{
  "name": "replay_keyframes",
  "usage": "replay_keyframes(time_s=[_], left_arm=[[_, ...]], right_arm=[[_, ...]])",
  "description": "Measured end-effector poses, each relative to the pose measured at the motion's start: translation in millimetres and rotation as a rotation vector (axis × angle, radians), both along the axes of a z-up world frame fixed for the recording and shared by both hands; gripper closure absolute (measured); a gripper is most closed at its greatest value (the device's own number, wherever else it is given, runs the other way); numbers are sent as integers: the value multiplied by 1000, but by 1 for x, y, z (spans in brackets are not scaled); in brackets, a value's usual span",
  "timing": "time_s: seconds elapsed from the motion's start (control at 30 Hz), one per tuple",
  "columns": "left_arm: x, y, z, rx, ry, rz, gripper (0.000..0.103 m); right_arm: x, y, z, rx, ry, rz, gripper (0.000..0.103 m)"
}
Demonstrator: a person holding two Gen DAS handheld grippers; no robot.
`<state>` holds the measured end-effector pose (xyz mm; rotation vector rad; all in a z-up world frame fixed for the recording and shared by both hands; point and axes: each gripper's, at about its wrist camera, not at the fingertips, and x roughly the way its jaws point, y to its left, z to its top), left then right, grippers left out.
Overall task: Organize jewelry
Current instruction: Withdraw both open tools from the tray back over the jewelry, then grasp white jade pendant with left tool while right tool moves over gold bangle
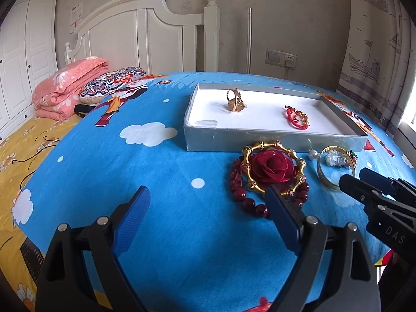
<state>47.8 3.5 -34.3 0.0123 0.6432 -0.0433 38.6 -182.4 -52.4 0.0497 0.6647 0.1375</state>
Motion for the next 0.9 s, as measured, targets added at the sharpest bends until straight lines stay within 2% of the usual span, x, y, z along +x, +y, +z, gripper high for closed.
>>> replay_keyframes(time_s=[0.07,0.13,0.17,0.5,0.57,0.6,0.9], left_arm=[[-1,2,-1,-1,-1,0,16],[-2,3,-1,-3,-5,3,16],[-2,4,-1,-5,-5,3,16],[-2,2,1,-23,-9,-19,16],[-2,-1,2,-22,-9,-32,16],[-1,-2,2,-19,-10,-36,16],[8,-12,7,-23,-5,-59,16]], right_arm=[[3,6,0,-16,3,8,50],[6,11,-1,-32,3,7,41],[7,13,-1,-42,6,6,41],[17,22,-5,-107,35,-16,41],[17,22,-5,-107,28,-15,42],[16,21,-5,-106,21,-11,48],[3,7,-1,-49,-19,-1,48]])
